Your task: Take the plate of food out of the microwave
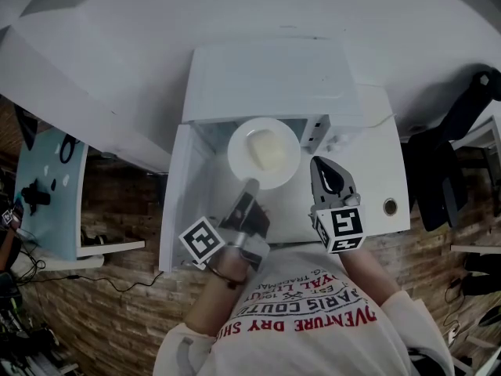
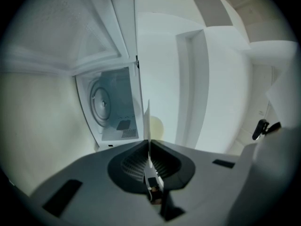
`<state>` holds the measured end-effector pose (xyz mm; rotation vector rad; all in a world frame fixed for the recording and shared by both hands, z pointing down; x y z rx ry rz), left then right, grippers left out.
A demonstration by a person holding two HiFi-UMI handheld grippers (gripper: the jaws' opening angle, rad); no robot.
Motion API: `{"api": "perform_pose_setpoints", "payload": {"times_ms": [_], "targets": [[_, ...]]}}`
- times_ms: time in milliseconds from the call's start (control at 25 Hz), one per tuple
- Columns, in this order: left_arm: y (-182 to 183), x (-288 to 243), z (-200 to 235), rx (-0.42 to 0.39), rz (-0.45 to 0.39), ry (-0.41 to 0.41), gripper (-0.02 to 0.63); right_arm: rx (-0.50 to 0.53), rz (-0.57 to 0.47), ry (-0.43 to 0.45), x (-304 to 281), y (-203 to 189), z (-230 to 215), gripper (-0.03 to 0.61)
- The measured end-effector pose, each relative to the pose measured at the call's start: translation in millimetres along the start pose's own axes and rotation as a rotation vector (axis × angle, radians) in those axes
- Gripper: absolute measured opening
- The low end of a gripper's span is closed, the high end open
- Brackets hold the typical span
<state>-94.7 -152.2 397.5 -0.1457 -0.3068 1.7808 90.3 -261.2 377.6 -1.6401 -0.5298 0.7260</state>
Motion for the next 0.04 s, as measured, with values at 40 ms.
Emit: {"api": "perform_pose_setpoints", "payload": {"times_ms": [40], "targets": [[-0.3,0.1,0.0,0.002,0.001,0.0,0.017,0.0,0.001,0.0,0.0,-0.2,-0.1,0.003]]}}
Point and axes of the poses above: the fingertips, and each gripper's own axes: x backward along the fingers, z to its left, y out of its top, the point moved 8 cm from there along x, backward along the fingers, and after that the axes turned 8 degrees about -x, right-handed, at the moved point
